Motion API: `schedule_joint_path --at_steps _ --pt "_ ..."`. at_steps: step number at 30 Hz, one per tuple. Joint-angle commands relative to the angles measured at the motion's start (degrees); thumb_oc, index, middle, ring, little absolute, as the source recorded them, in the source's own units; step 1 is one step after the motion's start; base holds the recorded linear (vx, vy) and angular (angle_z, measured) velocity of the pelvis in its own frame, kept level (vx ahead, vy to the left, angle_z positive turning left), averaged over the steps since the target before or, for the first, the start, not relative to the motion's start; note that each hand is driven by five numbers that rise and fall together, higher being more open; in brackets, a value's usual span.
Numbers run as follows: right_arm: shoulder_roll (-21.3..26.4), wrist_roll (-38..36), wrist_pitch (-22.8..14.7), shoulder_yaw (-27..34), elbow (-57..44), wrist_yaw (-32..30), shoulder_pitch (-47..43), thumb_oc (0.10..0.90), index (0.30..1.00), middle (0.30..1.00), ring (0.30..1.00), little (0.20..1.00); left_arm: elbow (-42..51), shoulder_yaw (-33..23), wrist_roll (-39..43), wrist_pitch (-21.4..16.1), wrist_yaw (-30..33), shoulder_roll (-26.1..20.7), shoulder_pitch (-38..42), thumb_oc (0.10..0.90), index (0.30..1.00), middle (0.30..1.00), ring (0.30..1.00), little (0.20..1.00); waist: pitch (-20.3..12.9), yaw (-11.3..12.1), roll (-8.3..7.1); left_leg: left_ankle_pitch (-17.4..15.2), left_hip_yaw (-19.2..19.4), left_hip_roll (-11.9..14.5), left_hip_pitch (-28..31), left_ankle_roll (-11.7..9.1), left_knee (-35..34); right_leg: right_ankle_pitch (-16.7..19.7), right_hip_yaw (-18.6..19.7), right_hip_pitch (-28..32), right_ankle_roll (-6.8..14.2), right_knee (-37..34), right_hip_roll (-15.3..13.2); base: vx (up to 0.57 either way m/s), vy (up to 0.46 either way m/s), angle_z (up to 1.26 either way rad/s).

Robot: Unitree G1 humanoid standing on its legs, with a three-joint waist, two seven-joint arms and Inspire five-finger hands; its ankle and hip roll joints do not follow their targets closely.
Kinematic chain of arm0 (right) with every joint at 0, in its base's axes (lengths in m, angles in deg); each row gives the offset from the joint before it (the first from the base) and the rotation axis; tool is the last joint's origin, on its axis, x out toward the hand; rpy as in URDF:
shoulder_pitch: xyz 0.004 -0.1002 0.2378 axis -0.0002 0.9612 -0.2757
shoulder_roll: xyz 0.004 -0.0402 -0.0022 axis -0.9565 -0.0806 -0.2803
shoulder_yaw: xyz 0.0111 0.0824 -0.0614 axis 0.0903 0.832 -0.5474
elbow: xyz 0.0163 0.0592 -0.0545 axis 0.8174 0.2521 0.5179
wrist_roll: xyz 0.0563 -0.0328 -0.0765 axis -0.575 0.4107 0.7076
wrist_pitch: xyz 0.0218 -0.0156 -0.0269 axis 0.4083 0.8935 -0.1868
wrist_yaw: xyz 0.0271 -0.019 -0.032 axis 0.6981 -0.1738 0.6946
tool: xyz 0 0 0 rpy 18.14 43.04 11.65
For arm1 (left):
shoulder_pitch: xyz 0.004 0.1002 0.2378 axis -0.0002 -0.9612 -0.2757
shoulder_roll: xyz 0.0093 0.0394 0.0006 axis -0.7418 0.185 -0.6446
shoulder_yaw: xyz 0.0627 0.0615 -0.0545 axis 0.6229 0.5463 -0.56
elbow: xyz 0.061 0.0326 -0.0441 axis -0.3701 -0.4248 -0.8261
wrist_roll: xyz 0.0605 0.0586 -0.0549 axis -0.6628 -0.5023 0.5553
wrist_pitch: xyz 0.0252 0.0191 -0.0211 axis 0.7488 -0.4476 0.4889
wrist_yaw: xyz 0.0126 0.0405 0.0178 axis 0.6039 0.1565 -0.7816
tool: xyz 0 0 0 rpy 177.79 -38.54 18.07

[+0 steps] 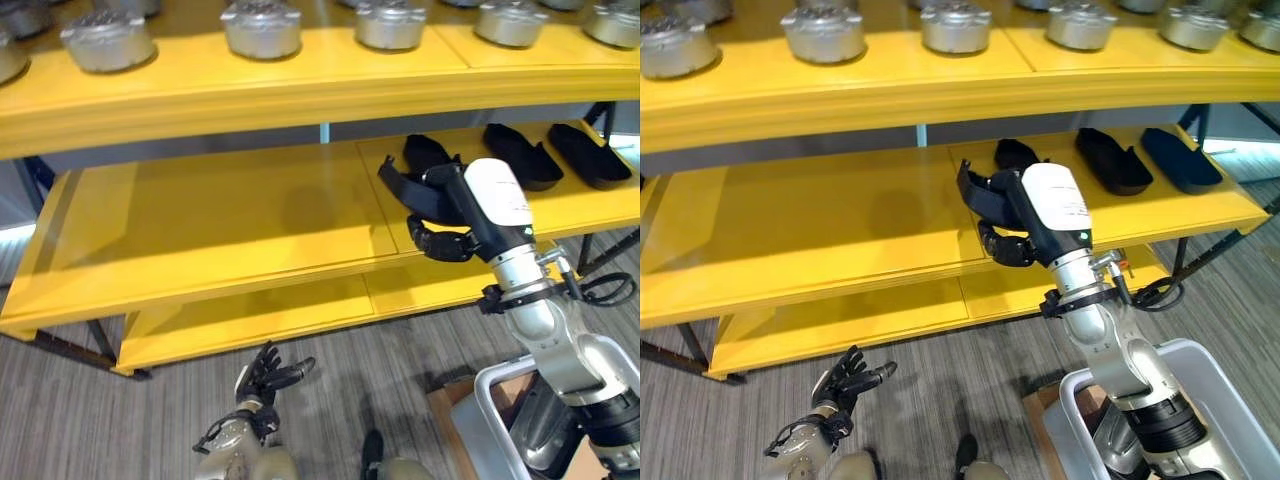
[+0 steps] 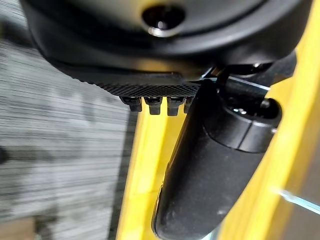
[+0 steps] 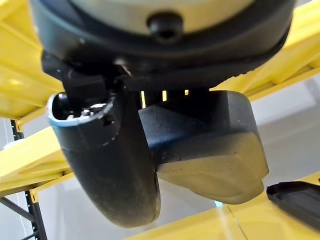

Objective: Move parts from the plastic box to the shelf.

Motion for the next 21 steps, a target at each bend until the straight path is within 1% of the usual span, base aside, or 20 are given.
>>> schedule_joint_path --at_steps 1,2,3,4,5,6,8,9,10,11,12,15,16,19,21 --pt "0.5 0.1 -3.0 4.4 -8.9 -5.6 -3.5 0.4 0.3 0.3 0.3 0.3 5.5 -1.1 -1.3 -3.8 -0.2 -1.4 0.1 0.9 1.0 1.0 1.0 1.0 -5.6 1.4 1.89 7.9 -1.9 -2.6 2.8 1.5 3.9 0.0 3.3 3.0 5.0 3.5 -4.6 0.28 0.288 -0.57" --pt "-0.1 0.2 -2.9 4.3 -9.0 -5.5 -3.4 0.4 0.3 0.3 0.3 0.3 5.7 -1.1 -1.3 -3.9 -0.3 -1.6 0.2 0.9 1.0 1.0 1.0 1.0 -5.9 1.5 1.88 7.2 -1.4 -3.1 3.4 1.9 3.7 0.2 3.7 3.3 5.2 3.3 -5.2 0.14 0.155 -0.94" --pt "-0.2 0.2 -2.9 4.3 -9.0 -5.5 -3.4 0.4 0.3 0.3 0.3 0.3 5.7 -1.1 -1.3 -3.9 -0.3 -1.6 0.2 0.9 1.0 1.0 1.0 1.0 -5.9 1.6 1.8 7.2 -1.2 -3.2 3.5 2.0 3.7 0.2 3.8 3.4 5.3 3.3 -5.3 0.17 0.206 -1.26" --pt "-1.1 0.5 -2.5 4.0 -8.5 -5.6 -3.5 0.4 0.3 0.3 0.3 0.3 5.7 -1.1 -1.7 -4.0 -0.1 -2.0 0.7 0.9 1.0 1.0 1.0 1.0 -6.3 1.7 1.72 5.6 0.4 -4.4 3.9 2.9 4.9 0.8 3.8 4.1 5.9 3.1 -6.5 0.12 0.148 -1.13" --pt "-1.1 0.5 -2.5 4.0 -8.5 -5.6 -3.5 0.4 0.3 0.3 0.3 0.3 5.7 -1.1 -1.7 -4.0 -0.1 -2.0 0.7 0.9 1.0 1.0 1.0 1.0 -6.3 1.7 1.64 5.5 0.4 -4.5 3.9 3.0 5.1 0.8 3.9 4.1 6.0 3.1 -6.6 0.23 0.267 -0.71" --pt "-2.1 0.5 -2.3 3.7 -8.6 -5.4 -3.3 0.4 0.3 0.3 0.3 0.3 6.0 -1.0 -2.1 -4.1 0.0 -2.4 1.0 0.9 1.0 1.0 1.0 1.0 -6.9 1.8 1.38 3.9 0.9 -5.9 4.3 4.1 5.8 2.1 4.3 4.6 6.7 3.0 -8.0 0.12 0.132 -0.22" --pt "-2.5 0.6 -2.2 3.8 -8.5 -5.5 -3.3 0.4 0.3 0.3 0.3 0.3 6.2 -1.2 -2.1 -4.2 0.2 -2.7 1.1 0.9 1.0 1.0 1.0 1.0 -7.2 2.0 1.14 3.2 1.3 -6.4 4.3 4.5 6.1 2.5 4.5 4.6 7.0 2.9 -8.6 0.13 0.142 0.06" --pt "-2.7 0.7 -2.2 3.8 -8.5 -5.5 -3.3 0.4 0.3 0.3 0.3 0.3 6.3 -1.4 -2.1 -4.2 0.4 -2.8 1.4 0.9 1.0 1.0 1.0 1.0 -7.3 2.1 0.96 2.6 1.7 -6.8 4.2 4.7 6.7 3.1 4.5 4.7 7.3 3.0 -9.2 0.16 0.184 0.09" --pt "-3.3 0.6 -2.0 3.2 -8.3 -5.4 -4.0 0.4 0.3 0.3 0.3 0.3 6.4 -1.7 -2.4 -4.4 0.8 -3.3 1.7 0.9 1.0 1.0 1.0 1.0 -7.5 2.3 0.57 1.2 2.0 -7.8 4.2 5.4 7.8 4.3 4.7 4.7 7.8 2.8 -10.3 0.11 0.132 0.06" --pt "-3.3 0.6 -2.0 3.2 -8.2 -5.4 -4.1 0.4 0.3 0.3 0.3 0.3 6.4 -1.8 -2.4 -4.4 0.8 -3.3 1.7 0.9 1.0 1.0 1.0 1.0 -7.5 2.4 0.52 1.2 2.1 -7.8 4.2 5.4 7.8 4.3 4.8 4.7 7.9 2.7 -10.3 0.13 0.154 0.05" --pt "-3.4 0.9 -1.9 2.4 -7.6 -5.3 -4.8 0.4 0.3 0.3 0.3 0.3 6.4 -2.2 -2.3 -4.6 1.1 -3.3 2.0 0.9 1.0 1.0 1.0 1.0 -7.7 2.7 0.3 0.2 2.6 -8.4 4.3 6.0 8.3 5.3 5.0 4.7 8.2 2.4 -11.1 0.06 0.07 0.04" --pt "-3.8 0.8 -1.7 1.6 -7.2 -5.1 -5.7 0.4 0.3 0.3 0.3 0.3 6.6 -2.6 -2.1 -4.7 1.4 -3.4 2.1 0.9 1.0 1.0 1.0 1.0 -7.7 2.9 0.02 -0.6 3.0 -8.8 4.3 6.4 8.9 6.3 5.2 4.5 8.6 2.3 -11.8 0.08 0.081 -0.03" --pt "-4.4 0.7 -1.8 0.6 -6.9 -4.9 -6.5 0.4 0.3 0.3 0.3 0.3 6.7 -2.9 -1.9 -4.7 1.6 -3.4 2.1 0.9 1.0 1.0 1.0 1.0 -7.9 3.2 -0.15 -1.5 3.4 -9.3 4.6 7.0 9.1 7.3 5.8 4.3 8.9 2.3 -12.4 0.08 0.069 -0.01" --pt "-4.7 0.7 -1.9 -0.4 -6.5 -4.6 -7.1 0.4 0.3 0.3 0.3 0.3 7.0 -3.3 -1.8 -4.8 1.8 -3.4 1.7 0.9 1.0 1.0 1.0 1.0 -7.9 3.6 -0.26 -2.1 3.8 -9.6 5.2 7.6 8.9 8.0 6.8 3.6 9.2 2.9 -12.6 0.07 0.063 -0.11" --pt "-5.4 0.2 -2.0 -1.1 -6.3 -4.3 -7.9 0.4 0.3 0.3 0.3 0.3 7.6 -3.4 -1.4 -4.8 1.7 -3.7 1.1 0.9 1.0 1.0 1.0 1.0 -7.3 3.8 -0.28 -2.8 3.8 -9.9 5.5 8.6 9.0 9.4 7.4 1.9 9.4 6.2 -12.5 0.08 0.082 -0.22"
